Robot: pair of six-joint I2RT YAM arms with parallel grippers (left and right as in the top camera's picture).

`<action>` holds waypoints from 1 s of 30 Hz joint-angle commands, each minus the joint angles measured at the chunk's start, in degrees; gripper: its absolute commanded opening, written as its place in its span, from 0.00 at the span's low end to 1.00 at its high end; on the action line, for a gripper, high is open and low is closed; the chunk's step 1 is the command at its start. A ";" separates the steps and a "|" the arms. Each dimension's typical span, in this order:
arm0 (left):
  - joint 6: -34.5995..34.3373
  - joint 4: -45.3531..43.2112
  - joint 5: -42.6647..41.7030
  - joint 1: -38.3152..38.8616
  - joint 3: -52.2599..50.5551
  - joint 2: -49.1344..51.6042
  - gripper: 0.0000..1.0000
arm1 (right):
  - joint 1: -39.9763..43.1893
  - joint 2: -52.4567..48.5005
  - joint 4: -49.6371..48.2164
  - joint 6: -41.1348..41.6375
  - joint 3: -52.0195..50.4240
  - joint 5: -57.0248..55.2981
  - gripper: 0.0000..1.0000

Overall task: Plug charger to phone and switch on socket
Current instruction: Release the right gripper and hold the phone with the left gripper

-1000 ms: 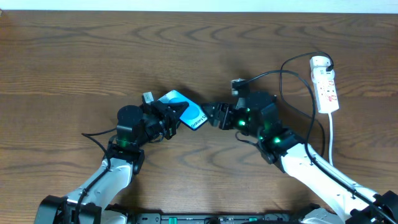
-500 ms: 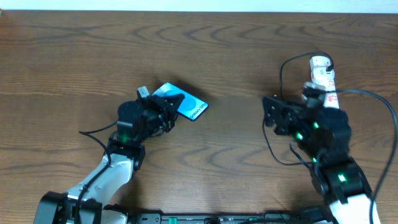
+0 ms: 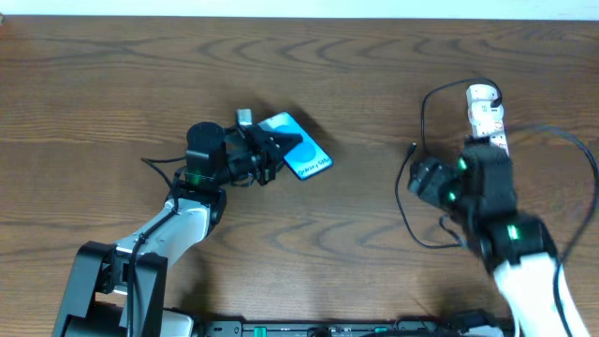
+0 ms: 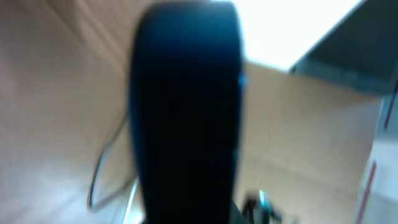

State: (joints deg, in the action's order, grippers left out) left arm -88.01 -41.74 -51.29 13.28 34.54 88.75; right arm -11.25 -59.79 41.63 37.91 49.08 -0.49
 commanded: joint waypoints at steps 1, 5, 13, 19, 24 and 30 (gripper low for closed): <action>1.42 -0.72 -13.18 -0.07 1.68 -0.33 0.07 | 0.17 -10.75 3.28 -2.51 7.65 -0.59 0.99; 1.44 -0.72 -15.30 -0.07 1.68 -0.33 0.07 | -0.09 -22.01 -0.09 -5.42 10.43 -0.24 0.99; 1.44 -0.72 -15.56 -0.09 1.68 -0.33 0.08 | -0.07 -36.98 -5.99 -5.40 10.38 -2.56 0.73; 1.44 -0.72 -15.56 -0.07 1.68 -0.33 0.07 | -0.07 -43.06 -9.57 -5.16 10.40 -2.60 0.65; 1.44 -0.72 -15.54 -0.07 1.68 -0.33 0.08 | -0.11 -47.52 -15.06 -5.16 10.38 -2.56 0.59; 1.42 -0.72 -15.56 -0.07 1.68 -0.33 0.08 | -0.11 -50.05 -14.69 -5.18 10.38 -1.44 0.30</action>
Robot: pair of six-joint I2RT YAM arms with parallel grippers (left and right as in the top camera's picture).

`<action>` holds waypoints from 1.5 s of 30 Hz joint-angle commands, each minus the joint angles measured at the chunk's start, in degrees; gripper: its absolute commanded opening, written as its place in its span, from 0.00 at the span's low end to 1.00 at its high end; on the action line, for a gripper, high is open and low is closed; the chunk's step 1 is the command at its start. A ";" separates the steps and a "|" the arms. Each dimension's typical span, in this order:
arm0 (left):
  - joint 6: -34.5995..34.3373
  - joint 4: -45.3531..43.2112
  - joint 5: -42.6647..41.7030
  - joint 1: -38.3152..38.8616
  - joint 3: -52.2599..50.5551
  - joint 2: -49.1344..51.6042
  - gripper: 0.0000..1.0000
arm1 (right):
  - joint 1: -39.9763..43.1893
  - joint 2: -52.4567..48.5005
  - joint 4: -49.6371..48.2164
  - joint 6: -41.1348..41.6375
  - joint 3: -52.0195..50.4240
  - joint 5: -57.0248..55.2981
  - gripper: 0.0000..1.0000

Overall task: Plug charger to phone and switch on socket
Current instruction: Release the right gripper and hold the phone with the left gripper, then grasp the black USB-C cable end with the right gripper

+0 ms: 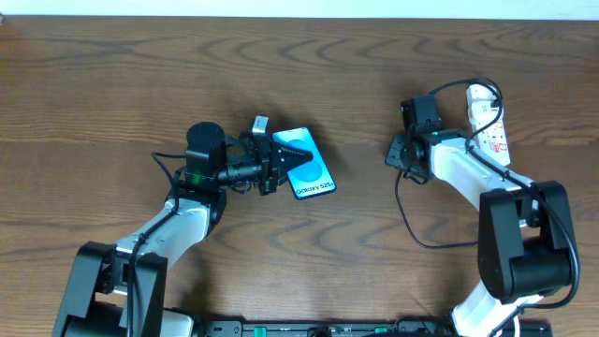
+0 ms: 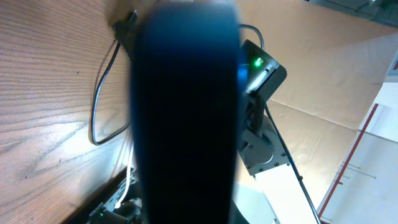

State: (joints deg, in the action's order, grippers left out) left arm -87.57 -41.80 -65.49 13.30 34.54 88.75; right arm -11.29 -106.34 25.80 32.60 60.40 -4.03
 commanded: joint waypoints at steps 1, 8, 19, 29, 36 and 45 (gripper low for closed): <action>0.98 -0.66 -1.36 -0.11 1.68 -0.33 0.08 | -0.07 -3.50 1.62 0.13 -0.94 2.91 0.28; 0.98 -0.66 -1.40 -0.09 1.68 -0.33 0.07 | -0.44 -3.50 5.22 -0.13 -0.98 4.59 0.23; 0.94 -0.66 -1.38 -0.09 1.68 -0.33 0.07 | -0.31 -0.90 4.72 -6.03 0.46 10.14 0.01; 3.43 -0.72 -1.31 -1.92 2.47 -0.22 0.08 | -0.26 20.96 13.42 -19.80 2.62 28.85 0.01; 5.92 -1.16 -1.53 -1.81 7.30 1.51 0.07 | -1.40 33.77 35.67 -28.96 2.60 45.16 0.01; 5.90 -1.16 -1.20 -1.70 7.48 1.51 0.07 | -11.80 39.32 37.70 -25.83 2.40 50.25 0.01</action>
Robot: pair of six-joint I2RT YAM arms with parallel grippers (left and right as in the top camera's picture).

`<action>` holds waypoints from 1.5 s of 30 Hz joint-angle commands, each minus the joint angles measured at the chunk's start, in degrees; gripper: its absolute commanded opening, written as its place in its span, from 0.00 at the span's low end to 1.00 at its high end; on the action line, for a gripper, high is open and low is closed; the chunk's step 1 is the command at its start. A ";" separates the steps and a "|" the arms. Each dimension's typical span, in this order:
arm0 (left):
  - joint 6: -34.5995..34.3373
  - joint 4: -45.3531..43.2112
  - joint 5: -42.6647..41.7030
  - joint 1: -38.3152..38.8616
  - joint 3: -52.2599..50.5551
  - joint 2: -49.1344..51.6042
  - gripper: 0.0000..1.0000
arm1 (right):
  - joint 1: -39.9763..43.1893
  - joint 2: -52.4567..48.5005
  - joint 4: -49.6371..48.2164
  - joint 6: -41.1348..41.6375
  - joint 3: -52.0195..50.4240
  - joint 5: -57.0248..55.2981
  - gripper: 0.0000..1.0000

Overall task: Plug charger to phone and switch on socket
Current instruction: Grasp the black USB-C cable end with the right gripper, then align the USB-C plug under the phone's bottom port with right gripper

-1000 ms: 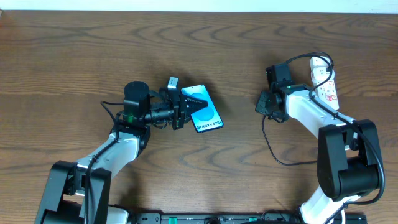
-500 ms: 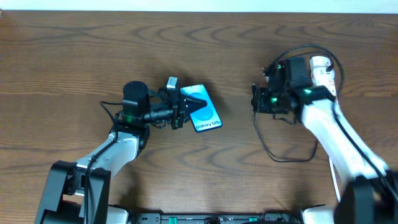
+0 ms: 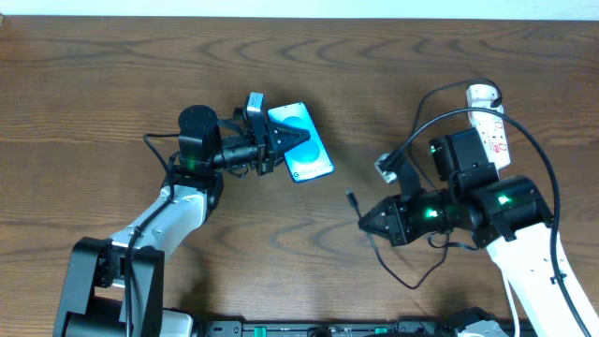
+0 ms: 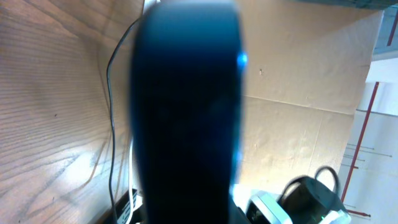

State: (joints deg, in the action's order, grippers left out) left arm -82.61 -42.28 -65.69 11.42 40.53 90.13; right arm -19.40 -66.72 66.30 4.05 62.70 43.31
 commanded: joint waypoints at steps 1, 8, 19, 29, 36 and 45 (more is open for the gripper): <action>0.96 -0.68 -1.05 0.17 1.49 0.13 0.07 | -4.98 -0.55 -4.07 2.80 0.11 2.80 0.01; 3.19 -0.68 -1.27 0.17 1.49 0.13 0.07 | -14.08 -1.53 -6.91 12.33 0.13 -8.70 0.01; 3.32 -0.68 -1.14 0.17 1.49 0.13 0.07 | -14.84 -1.53 -10.56 19.76 0.13 -11.47 0.01; 3.30 -0.66 -0.68 0.17 1.49 0.13 0.07 | -14.84 -1.55 -13.31 21.24 0.13 -11.47 0.01; 3.30 -0.66 -0.68 0.17 1.49 0.13 0.07 | -14.84 -1.55 -15.02 21.24 0.13 -11.50 0.01; 3.28 -0.63 -0.28 0.17 1.49 0.13 0.08 | -14.84 -2.47 -17.25 21.86 0.13 -11.47 0.01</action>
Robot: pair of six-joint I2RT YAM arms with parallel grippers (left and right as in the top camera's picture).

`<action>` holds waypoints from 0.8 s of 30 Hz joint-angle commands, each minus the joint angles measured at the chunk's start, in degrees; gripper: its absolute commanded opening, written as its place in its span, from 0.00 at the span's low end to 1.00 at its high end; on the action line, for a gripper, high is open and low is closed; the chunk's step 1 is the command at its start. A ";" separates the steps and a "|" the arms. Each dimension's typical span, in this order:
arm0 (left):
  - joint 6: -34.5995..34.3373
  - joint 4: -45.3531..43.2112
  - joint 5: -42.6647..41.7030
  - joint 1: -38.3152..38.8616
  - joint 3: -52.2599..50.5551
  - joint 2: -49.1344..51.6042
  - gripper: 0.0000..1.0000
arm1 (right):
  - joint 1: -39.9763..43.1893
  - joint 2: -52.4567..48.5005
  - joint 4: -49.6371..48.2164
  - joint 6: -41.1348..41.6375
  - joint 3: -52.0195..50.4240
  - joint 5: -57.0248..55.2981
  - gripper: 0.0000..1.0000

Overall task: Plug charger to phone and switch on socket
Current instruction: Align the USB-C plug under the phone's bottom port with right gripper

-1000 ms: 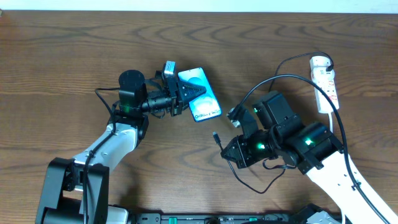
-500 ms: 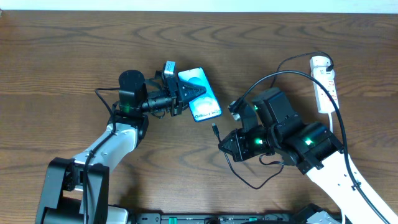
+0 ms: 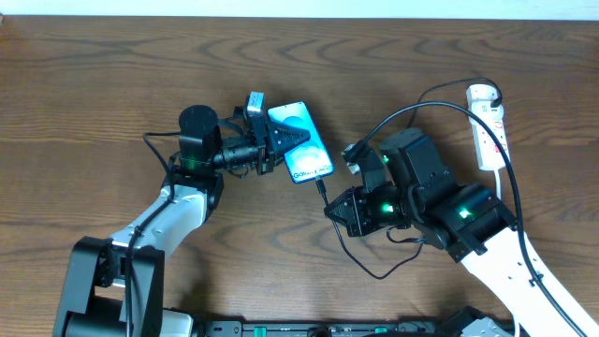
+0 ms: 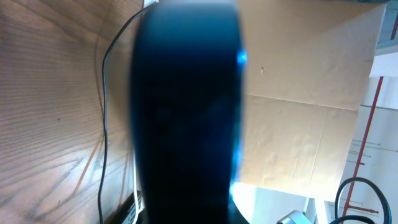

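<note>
A phone with a blue screen (image 3: 301, 140) is held tilted off the table, my left gripper (image 3: 279, 148) shut on its left side. In the left wrist view the phone (image 4: 186, 112) is a dark blur filling the middle. My right gripper (image 3: 341, 207) is shut on the black charger plug (image 3: 321, 187), whose tip sits just below the phone's lower end; contact cannot be told. The charger cable (image 3: 412, 108) arcs right to the white socket strip (image 3: 489, 122).
A slack loop of black cable (image 3: 370, 271) lies on the wooden table (image 3: 112, 75) under the right arm. The left arm's own cable (image 3: 154, 150) curls beside its wrist. A black rail (image 3: 309, 328) runs along the front edge.
My right gripper, holding the plug, has moved left and up, from mid table to just below the phone's lower end. The phone and left gripper have hardly shifted.
At first my left gripper held the phone while the right arm was down by the socket strip. It then sat at the cable near the strip. Later it held the plug end over mid table, and now holds it beside the phone's lower end.
</note>
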State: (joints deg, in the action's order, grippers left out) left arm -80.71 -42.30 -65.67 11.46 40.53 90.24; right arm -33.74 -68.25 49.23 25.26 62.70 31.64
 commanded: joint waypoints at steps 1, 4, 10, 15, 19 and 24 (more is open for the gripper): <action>1.38 -0.61 -0.31 0.13 1.49 0.02 0.07 | -0.50 -1.09 -0.15 0.70 0.13 0.22 0.01; 1.38 -0.61 -0.28 0.13 1.49 0.02 0.07 | -0.50 -1.90 -0.11 0.90 0.13 0.46 0.01; 1.05 -0.61 0.48 0.13 1.49 0.02 0.07 | -0.74 -1.97 0.33 0.94 0.13 0.44 0.01; 0.94 -0.61 0.55 0.13 1.49 0.02 0.08 | -1.64 -2.01 0.22 1.11 0.11 0.39 0.01; 0.94 -0.61 0.50 0.13 1.49 0.02 0.07 | -1.62 -2.01 0.24 1.77 0.13 0.15 0.01; 0.98 -0.61 0.48 0.13 1.49 0.02 0.07 | -1.62 -2.01 0.26 1.77 0.13 -0.26 0.01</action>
State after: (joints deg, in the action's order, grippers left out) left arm -80.71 -42.28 -64.99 11.46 40.53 90.24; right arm -34.92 -70.13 49.47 26.37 62.70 31.53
